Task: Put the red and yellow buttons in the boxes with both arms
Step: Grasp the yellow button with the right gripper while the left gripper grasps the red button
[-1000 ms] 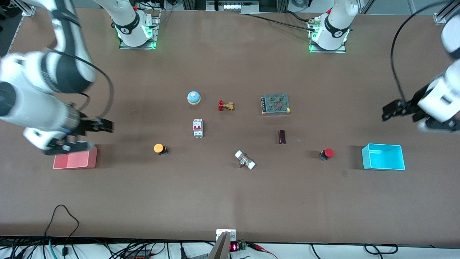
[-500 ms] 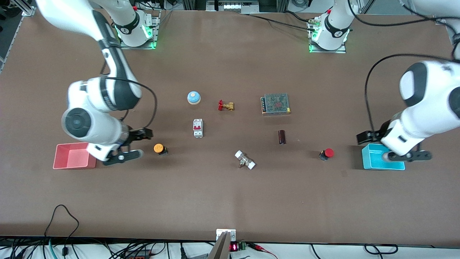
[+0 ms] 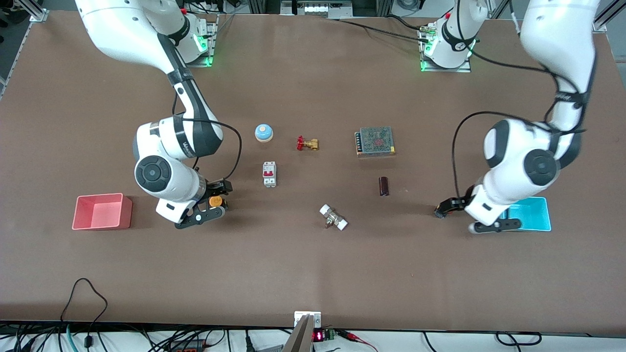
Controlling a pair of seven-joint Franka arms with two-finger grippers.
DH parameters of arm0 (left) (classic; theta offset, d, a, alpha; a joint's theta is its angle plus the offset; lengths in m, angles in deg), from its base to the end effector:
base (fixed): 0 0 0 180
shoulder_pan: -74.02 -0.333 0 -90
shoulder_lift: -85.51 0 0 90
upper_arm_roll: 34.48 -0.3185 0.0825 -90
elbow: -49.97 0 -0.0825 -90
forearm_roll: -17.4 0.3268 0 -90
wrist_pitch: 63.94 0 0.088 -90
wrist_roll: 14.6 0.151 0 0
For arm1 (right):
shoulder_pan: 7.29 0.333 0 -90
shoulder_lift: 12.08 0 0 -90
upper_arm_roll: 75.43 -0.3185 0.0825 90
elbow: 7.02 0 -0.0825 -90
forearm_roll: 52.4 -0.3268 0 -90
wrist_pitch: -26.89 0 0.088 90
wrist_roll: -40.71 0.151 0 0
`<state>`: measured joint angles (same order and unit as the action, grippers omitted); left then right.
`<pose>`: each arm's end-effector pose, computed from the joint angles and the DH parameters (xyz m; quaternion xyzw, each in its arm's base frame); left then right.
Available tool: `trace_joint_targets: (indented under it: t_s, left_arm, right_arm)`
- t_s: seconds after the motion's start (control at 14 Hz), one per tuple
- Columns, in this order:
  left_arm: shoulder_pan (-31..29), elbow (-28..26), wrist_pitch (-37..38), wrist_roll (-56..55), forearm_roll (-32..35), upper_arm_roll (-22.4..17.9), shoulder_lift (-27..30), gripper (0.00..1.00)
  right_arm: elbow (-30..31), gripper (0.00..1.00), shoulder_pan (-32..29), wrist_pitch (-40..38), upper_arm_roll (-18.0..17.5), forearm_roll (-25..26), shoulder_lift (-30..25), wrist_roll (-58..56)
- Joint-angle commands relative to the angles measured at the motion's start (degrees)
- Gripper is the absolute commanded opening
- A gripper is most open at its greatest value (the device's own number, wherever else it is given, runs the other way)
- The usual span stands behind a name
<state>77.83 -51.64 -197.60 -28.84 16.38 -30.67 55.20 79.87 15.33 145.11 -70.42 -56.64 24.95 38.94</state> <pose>0.6177 -0.0802 0.2618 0.9973 0.0685 0.0110 0.0258 0.6128 0.2098 0.2658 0.9865 0.1567 -0.0485 0.0017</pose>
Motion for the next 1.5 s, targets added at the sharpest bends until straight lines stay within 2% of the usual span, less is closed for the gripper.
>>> trace_joint_targets:
  t_s: [0.0, 0.21, 0.64, 0.93, 1.07, 1.21, 1.29, 1.43]
  left_arm:
    - [0.1, -2.1, -3.0, -0.4, -0.7, 0.1, -0.9, 1.00]
    - [0.5, -2.6, -3.0, -0.5, -0.7, 0.1, -1.9, 0.96]
    - [0.5, -2.3, -3.0, -1.2, -0.7, 0.1, -1.9, 0.53]
    - [0.4, -2.0, -2.9, -1.2, -0.7, 0.1, -1.6, 0.36]
    - [0.1, -1.8, -2.7, -0.8, -0.7, 0.1, -0.8, 0.29]
    - [-0.7, -1.5, -1.4, -0.3, -0.7, 0.0, 1.4, 0.27]
    - [-1.4, -1.0, 0.8, 0.3, -0.3, -0.3, 2.4, 0.27]
    - [-3.4, 2.4, 6.4, 4.6, -0.4, -0.5, 3.4, 0.27]
  right_arm:
    - [-1.5, 1.00, 0.2, 1.7, 0.2, -0.2, 2.1, 4.0]
    - [-1.4, 1.00, 2.0, 3.4, 0.5, 2.7, 3.4, 5.5]
    - [-1.0, 1.00, 1.7, 3.7, 0.4, 3.2, 5.2, 4.7]
    - [-0.8, 1.00, 1.5, 3.7, 0.5, 3.1, 5.9, 3.4]
    - [-0.8, 0.90, 1.4, 3.7, 0.5, 2.7, 6.0, 3.5]
    - [-0.9, 0.80, 1.4, 3.8, 0.4, 2.7, 6.1, 3.5]
    - [-0.9, 0.66, 1.5, 3.8, 0.4, 2.6, 6.1, 4.1]
    - [-0.9, 0.57, 1.4, 3.7, 0.5, 2.5, 6.1, 3.9]
